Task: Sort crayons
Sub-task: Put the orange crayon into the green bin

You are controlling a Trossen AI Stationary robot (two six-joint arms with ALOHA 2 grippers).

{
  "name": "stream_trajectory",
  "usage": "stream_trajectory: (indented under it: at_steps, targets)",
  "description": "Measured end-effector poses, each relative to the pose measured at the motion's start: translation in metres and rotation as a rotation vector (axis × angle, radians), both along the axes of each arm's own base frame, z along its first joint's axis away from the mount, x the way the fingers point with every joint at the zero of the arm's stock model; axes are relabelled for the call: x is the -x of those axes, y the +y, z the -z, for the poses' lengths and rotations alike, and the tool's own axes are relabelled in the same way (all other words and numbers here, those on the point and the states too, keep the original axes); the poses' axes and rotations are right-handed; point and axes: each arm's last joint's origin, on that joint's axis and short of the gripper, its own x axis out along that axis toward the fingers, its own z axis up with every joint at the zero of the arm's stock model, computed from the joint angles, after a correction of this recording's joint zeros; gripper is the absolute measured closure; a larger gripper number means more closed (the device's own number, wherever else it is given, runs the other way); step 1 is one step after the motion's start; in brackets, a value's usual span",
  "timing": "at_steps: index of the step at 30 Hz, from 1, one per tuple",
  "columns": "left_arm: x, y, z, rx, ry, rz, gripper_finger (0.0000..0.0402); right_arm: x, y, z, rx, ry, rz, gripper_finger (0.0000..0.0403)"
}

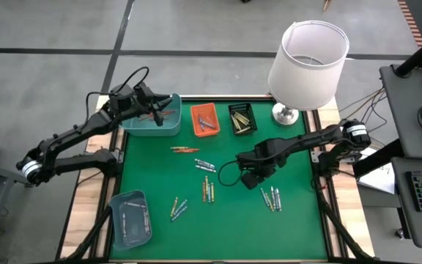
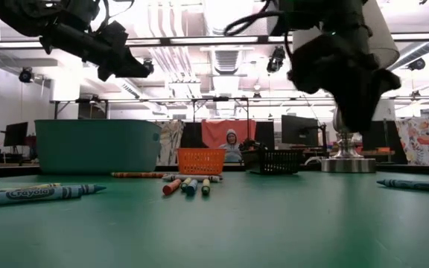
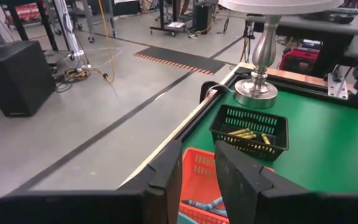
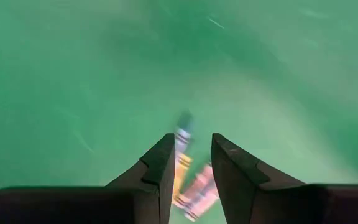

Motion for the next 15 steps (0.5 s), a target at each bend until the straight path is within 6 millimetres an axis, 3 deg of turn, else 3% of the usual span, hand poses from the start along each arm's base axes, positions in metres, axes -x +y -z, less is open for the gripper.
stream_trajectory:
  at_steps: [9, 15]
  targets:
    - [0.0, 0.0, -0.001, 0.002, -0.009, -0.002, 0.0323, -0.003, 0.0, 0.003, -0.016, -0.026, 0.052, 0.031]
    - [0.0, 0.0, -0.001, 0.004, -0.017, -0.004, 0.0323, -0.005, 0.002, 0.013, -0.006, -0.01, -0.02, 0.031]
